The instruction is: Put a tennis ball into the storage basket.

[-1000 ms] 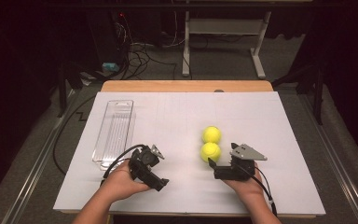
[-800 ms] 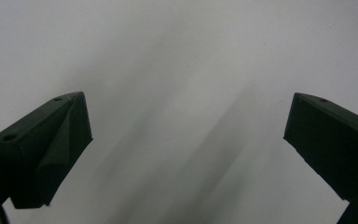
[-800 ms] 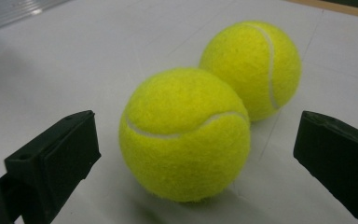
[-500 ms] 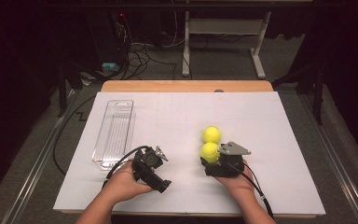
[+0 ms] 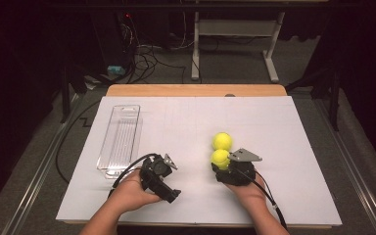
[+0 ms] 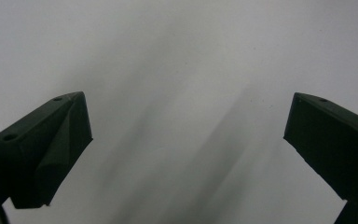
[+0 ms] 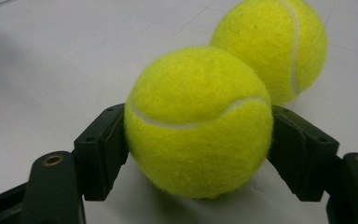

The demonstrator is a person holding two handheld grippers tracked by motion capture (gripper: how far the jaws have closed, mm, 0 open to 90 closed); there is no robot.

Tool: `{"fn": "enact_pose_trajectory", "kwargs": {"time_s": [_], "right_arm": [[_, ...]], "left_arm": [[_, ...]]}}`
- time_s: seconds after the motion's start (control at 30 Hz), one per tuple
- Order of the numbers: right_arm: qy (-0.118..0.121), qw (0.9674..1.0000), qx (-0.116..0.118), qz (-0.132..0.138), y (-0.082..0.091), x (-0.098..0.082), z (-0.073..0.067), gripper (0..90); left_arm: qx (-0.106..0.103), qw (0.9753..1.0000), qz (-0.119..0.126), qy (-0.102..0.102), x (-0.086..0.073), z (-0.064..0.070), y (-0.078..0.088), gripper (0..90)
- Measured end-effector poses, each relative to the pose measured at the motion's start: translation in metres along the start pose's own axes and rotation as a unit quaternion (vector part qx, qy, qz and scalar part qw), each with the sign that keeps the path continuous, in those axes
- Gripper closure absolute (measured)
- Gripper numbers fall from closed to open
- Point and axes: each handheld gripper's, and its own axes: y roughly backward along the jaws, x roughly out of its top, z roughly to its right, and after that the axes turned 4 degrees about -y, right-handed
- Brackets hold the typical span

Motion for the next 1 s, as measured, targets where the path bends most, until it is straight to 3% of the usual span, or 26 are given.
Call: {"fn": "enact_pose_trajectory", "kwargs": {"time_s": [0.2, 0.37, 0.47, 0.67, 1.0], "right_arm": [[0.001, 1.0000, 0.001, 0.006, 0.002, 0.000, -0.001, 27.0], [0.007, 0.9995, 0.006, 0.031, 0.012, 0.002, -0.004, 27.1], [0.015, 0.9984, 0.019, 0.051, 0.018, 0.006, -0.004, 27.1], [0.035, 0.9975, 0.034, 0.052, 0.015, 0.010, -0.006, 27.1], [0.039, 0.9951, 0.062, 0.066, 0.013, 0.014, -0.017, 27.1]], "left_arm": [[-0.001, 1.0000, 0.005, 0.002, 0.000, 0.000, 0.001, 1.6], [-0.001, 1.0000, 0.007, 0.005, 0.000, -0.001, 0.002, 1.6], [0.000, 0.9999, 0.009, 0.007, 0.001, -0.002, 0.004, 1.7], [0.007, 0.9995, 0.028, 0.016, 0.009, -0.004, 0.018, 1.6], [0.035, 0.9991, 0.002, 0.023, 0.030, -0.012, 0.043, 1.6]]}}
